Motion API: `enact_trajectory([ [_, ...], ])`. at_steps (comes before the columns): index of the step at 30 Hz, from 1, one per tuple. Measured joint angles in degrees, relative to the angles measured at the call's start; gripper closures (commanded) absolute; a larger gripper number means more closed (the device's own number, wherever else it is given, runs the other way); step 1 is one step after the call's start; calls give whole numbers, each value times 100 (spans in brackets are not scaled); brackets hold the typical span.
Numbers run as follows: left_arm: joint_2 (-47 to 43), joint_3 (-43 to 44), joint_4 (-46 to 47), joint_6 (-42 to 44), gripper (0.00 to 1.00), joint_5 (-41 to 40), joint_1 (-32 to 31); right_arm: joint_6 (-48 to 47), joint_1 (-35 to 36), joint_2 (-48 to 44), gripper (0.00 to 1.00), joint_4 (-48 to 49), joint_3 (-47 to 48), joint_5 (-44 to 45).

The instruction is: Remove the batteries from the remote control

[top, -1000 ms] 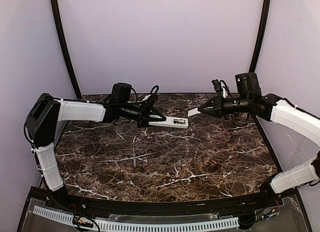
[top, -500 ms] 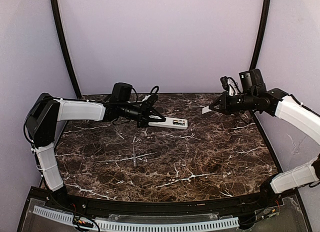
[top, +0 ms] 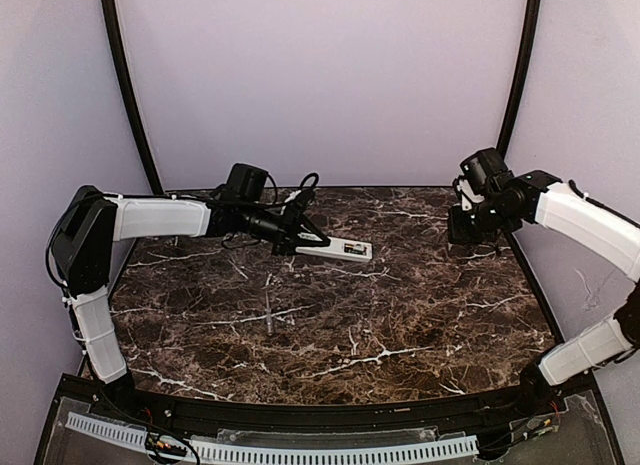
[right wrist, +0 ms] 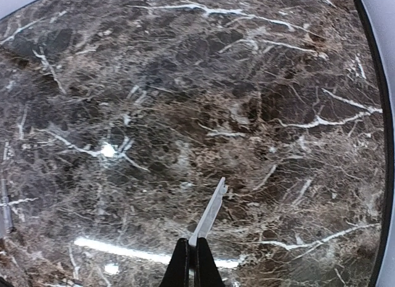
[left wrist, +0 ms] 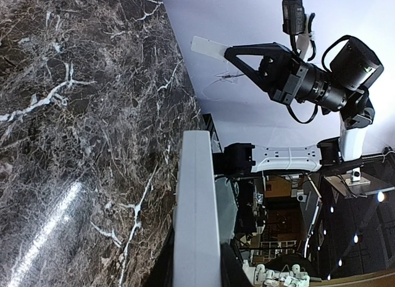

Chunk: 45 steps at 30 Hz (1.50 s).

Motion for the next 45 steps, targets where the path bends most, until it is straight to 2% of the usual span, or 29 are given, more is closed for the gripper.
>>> enact_trajectory([
  [10, 0, 101, -393, 302, 100, -129, 0, -13, 0, 1062, 100, -776, 127, 1056],
  [15, 0, 109, -501, 389, 100, -181, 0, -11, -2, 1606, 100, -970, 127, 1244],
  [21, 0, 116, -599, 455, 100, -199, 0, -20, -2, 1816, 100, -1008, 144, 1305],
  [25, 0, 136, -654, 487, 100, -203, 0, -44, -2, 1952, 100, -964, 142, 1250],
  [35, 0, 179, -699, 496, 100, -208, 0, -212, -2, 1985, 86, -684, 131, 686],
  [45, 0, 179, -706, 518, 100, -208, 0, -299, -2, 1967, 79, -501, 144, -39],
])
